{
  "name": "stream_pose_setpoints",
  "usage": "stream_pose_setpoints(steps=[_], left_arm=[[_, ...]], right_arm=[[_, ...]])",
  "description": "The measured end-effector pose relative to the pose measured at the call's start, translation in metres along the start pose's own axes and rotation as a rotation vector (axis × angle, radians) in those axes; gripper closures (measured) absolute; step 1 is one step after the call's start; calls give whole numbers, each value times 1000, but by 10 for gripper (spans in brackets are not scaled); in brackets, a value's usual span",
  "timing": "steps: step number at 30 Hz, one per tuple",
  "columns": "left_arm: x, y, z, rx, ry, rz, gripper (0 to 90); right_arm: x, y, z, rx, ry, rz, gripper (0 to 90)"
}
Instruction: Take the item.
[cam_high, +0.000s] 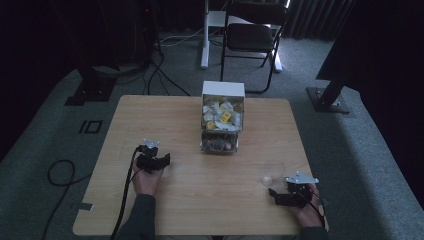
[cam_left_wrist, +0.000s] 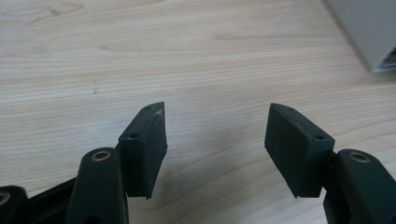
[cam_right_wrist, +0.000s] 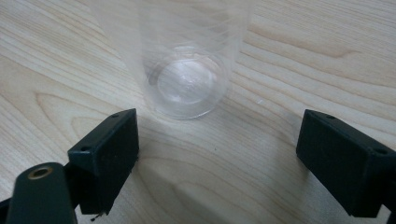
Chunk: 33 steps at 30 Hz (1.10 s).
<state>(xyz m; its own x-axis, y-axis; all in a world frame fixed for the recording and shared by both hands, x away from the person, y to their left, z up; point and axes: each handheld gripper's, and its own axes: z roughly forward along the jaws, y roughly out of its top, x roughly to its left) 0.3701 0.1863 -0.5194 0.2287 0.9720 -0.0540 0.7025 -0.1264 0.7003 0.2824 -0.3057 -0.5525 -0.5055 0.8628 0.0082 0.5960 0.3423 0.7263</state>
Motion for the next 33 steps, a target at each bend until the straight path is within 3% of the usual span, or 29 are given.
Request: stream_pose_setpoints(steps=[2, 22, 33], left_arm=[[-4, 3, -3, -6, -7, 18, 393], [-32, 25, -17, -60, -98, 60, 398], [-48, 34, -22, -88, -173, 87, 422]], right_arm=[[0, 0, 0, 0, 0, 0, 128], [0, 0, 0, 0, 0, 2, 128], [0, 0, 0, 0, 0, 1, 128]])
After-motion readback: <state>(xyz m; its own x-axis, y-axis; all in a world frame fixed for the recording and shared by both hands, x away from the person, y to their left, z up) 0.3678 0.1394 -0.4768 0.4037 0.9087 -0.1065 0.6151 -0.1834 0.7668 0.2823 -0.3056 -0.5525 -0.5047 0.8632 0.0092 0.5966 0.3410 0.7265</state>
